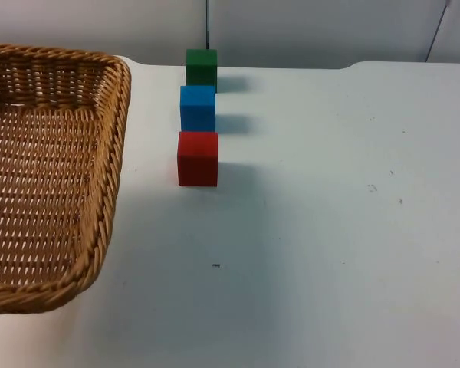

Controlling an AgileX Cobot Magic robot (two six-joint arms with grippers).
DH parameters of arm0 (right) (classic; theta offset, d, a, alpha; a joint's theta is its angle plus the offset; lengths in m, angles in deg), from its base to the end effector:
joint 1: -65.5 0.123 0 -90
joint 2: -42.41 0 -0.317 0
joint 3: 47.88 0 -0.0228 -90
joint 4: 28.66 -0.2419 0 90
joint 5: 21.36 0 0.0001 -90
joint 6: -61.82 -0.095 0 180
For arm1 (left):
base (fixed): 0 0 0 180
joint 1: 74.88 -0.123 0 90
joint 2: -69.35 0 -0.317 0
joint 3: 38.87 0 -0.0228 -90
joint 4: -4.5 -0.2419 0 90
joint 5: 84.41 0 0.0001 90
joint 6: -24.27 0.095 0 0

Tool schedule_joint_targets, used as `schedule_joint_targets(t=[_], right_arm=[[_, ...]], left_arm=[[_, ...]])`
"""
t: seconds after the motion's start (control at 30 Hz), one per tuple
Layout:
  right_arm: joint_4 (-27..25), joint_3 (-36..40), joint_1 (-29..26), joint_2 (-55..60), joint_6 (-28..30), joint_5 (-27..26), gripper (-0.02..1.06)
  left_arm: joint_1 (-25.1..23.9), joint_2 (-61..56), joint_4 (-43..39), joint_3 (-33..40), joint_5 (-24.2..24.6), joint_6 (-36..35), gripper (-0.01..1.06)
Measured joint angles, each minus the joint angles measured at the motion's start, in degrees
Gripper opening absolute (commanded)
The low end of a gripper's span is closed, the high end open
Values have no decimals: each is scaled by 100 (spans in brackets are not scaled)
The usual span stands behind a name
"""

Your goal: Pick up the basket with the left hand and place the blue cube into the basket with the right hand.

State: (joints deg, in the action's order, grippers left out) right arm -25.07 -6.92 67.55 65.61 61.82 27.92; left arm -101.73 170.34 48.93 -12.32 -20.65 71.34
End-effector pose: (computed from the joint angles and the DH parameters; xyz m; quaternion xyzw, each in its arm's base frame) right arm 0.0036 -0.0044 0.3361 -0.0190 0.8354 -0.0212 0.5489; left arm 0.2610 0.0652 0.2311 -0.0349 0.9420 -0.3113 0.1202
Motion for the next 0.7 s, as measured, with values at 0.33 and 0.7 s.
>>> schedule_joint_targets(t=[0.33, 0.7], right_arm=[[-1576, -1162, 0, 2542, 1170, -839, 104], [-2834, -3050, 845, 5768, 2376, -1097, 101]], left_arm=[[0, 0, -22, 0, 11, -9, 0], [0, 0, -22, 0, 34, -9, 0]])
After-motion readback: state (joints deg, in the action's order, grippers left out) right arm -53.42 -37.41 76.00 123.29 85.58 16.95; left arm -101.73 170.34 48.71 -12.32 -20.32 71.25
